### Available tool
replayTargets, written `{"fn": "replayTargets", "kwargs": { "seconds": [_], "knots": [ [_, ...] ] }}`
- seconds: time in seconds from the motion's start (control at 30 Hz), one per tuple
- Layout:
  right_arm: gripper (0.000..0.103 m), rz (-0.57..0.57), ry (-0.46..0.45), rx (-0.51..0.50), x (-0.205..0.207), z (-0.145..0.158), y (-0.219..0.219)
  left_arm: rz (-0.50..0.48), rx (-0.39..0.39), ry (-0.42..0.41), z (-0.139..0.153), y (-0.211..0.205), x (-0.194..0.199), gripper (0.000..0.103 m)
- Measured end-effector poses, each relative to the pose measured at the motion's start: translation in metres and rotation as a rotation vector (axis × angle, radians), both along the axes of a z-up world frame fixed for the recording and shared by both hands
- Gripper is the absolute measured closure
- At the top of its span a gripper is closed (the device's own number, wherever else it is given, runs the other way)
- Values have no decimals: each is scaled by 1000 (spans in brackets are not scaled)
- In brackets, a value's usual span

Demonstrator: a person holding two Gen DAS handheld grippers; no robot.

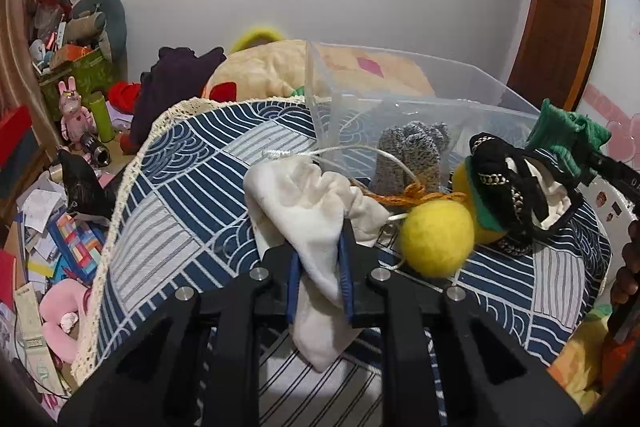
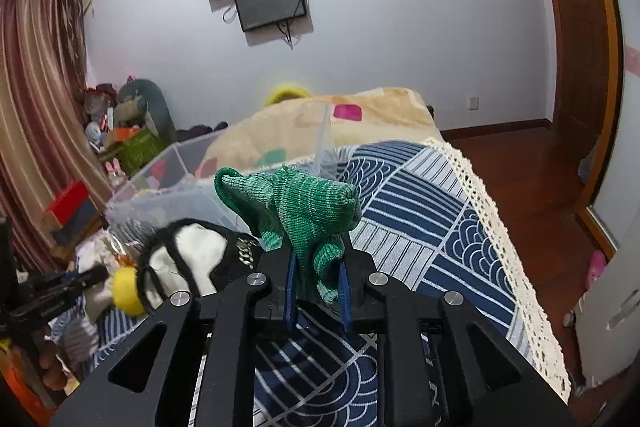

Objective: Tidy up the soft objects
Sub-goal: 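Grasp the white drawstring pouch with the left tool while the right tool grasps the green knitted dinosaur, then carry the pouch and dinosaur over the clear box and open both tools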

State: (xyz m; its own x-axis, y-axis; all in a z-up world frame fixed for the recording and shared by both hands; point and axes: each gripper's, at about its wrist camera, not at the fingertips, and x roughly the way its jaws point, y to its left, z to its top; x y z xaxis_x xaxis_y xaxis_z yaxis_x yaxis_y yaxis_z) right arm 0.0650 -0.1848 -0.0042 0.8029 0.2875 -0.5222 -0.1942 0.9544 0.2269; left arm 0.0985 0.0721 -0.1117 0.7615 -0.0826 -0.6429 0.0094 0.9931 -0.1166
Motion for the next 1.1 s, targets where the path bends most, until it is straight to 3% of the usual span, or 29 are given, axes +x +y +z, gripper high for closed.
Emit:
{"fn": "replayTargets", "kwargs": {
  "seconds": [0.27, 0.67, 1.1],
  "knots": [
    [88, 27, -66, 11, -8, 23, 4, 0, 22, -57, 22, -5, -15, 89],
    [88, 73, -102, 49, 1, 33, 9, -31, 41, -215, 84, -17, -30, 90],
    [88, 116, -121, 13, 37, 45, 31, -72, 13, -275, 126, -39, 12, 90]
  ]
}}
